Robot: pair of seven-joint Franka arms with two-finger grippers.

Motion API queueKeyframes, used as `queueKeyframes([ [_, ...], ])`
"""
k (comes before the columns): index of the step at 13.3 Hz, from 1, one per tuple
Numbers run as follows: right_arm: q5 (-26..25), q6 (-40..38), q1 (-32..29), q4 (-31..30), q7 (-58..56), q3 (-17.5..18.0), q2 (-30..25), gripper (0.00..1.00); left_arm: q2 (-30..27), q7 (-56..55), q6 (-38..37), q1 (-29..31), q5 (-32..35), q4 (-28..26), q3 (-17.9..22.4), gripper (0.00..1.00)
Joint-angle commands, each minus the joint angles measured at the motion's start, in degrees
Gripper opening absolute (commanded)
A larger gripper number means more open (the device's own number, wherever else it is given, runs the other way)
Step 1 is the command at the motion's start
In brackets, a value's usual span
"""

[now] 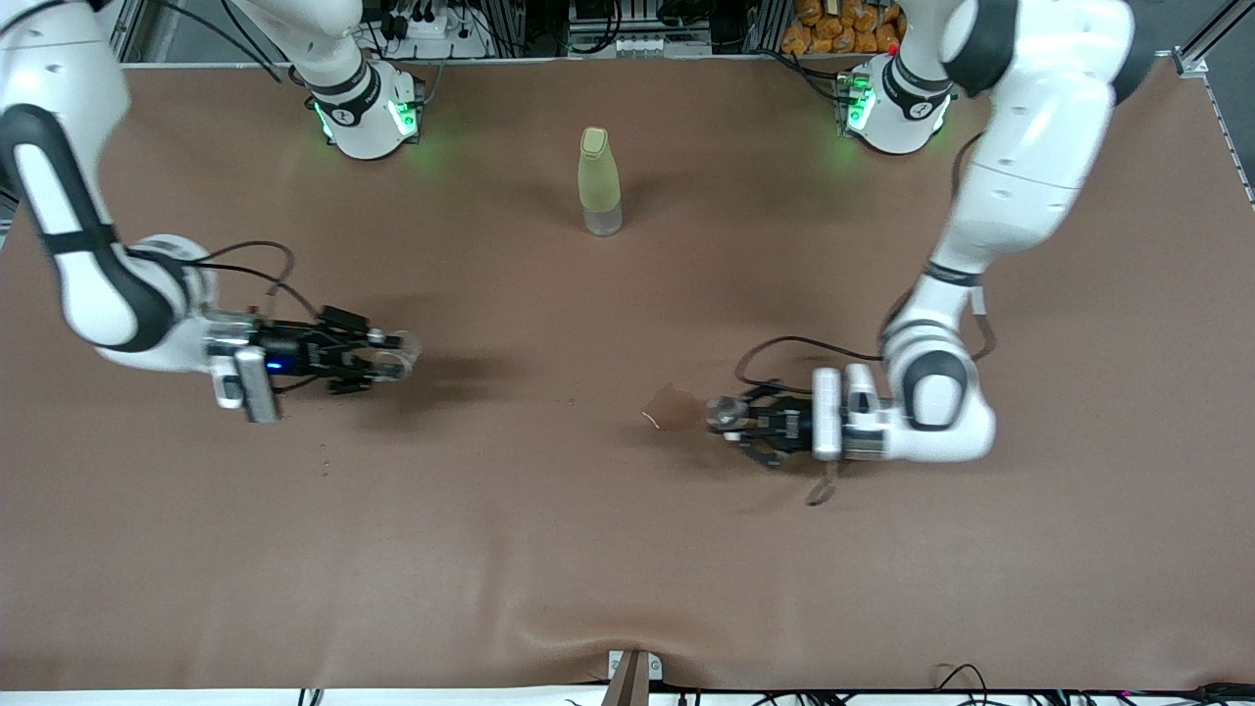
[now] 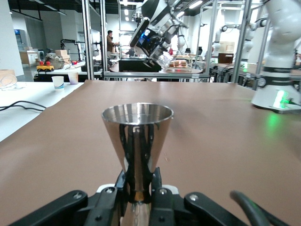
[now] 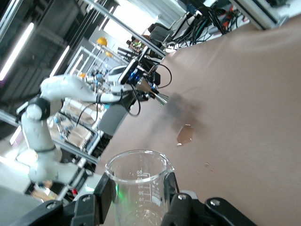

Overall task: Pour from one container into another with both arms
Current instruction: 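Tilt the beaker upright while both grippers move apart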

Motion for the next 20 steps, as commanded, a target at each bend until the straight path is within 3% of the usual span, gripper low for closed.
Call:
queueKeyframes([
  [1, -9.3, -1.8, -6.9, 1.7, -8.6, 1.1, -0.3, 0.04, -2.9, 1.2, -6.9, 8.4, 6.6, -2.9, -0.8, 0.0],
  [2, -12.7, -2.0, -9.4, 2.6, -12.7, 1.1, 0.5, 0.04, -2.7, 1.3, -9.0, 11.4, 8.1, -2.9, -0.8, 0.0],
  [4, -14.9, -5.0, -13.6, 3.6, -24.3, 1.1, 2.8, 0.05, -1.9, 1.4, -12.6, 16.7, 10.3, -3.1, -0.8, 0.0],
  [9, -18.2, -5.7, -15.0, 8.6, -43.6, -2.6, 11.9, 0.05, 0.4, 9.4, -13.3, 25.1, 14.9, -3.5, -0.8, 0.0],
  [11, -20.8, -7.4, -15.0, 11.5, -47.8, -4.0, 13.8, 0.05, 2.9, 14.1, -13.3, 26.1, 14.5, -3.8, -0.8, 0.0],
  [15, -21.3, -12.3, -15.3, 11.6, -53.2, -9.4, 14.3, 0.08, 4.3, 14.2, -13.1, 26.9, 14.6, -3.9, -0.1, 0.0],
  [20, -21.2, -13.3, -15.6, 11.7, -61.2, -10.7, 19.3, 0.08, 4.3, 14.2, -12.8, 27.9, 15.2, -4.7, 1.5, 0.0],
])
